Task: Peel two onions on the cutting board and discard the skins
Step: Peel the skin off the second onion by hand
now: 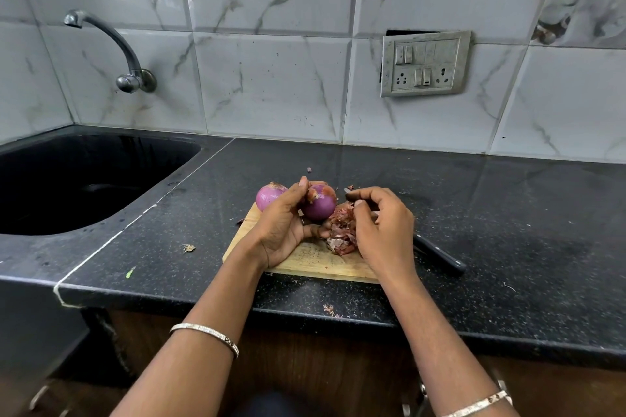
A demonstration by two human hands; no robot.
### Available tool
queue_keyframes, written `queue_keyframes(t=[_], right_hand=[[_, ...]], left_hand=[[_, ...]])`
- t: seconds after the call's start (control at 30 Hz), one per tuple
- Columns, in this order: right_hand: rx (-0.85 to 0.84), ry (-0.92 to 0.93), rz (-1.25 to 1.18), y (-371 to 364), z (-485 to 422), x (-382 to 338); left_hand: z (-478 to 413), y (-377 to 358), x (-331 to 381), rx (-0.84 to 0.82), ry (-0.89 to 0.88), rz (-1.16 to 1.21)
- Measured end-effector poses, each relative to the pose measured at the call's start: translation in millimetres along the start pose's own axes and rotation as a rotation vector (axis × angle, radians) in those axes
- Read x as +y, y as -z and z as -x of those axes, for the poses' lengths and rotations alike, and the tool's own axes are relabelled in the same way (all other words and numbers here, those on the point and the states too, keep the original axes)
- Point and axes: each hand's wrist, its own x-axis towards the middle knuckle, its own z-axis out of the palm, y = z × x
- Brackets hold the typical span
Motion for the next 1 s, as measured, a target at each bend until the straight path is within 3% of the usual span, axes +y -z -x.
queue_keyframes(t=[0.17,0.63,1.0], right_hand=[[0.065,-0.039,0.028,-0.9,-1.5,5.5],[-0.156,-0.035,0.041,-1.8,-2.0,5.6],[-0.021,-0.020,0.048,-0.3,-2.7,7.8]], left_hand=[[1.6,0.4,1.4,-0.015,0.003,-0.038],[2.0,1.7,1.1,-0.039,-0.029,-0.055],[0.0,4.7,-1.7,-0.043,-0.071,-0.091]])
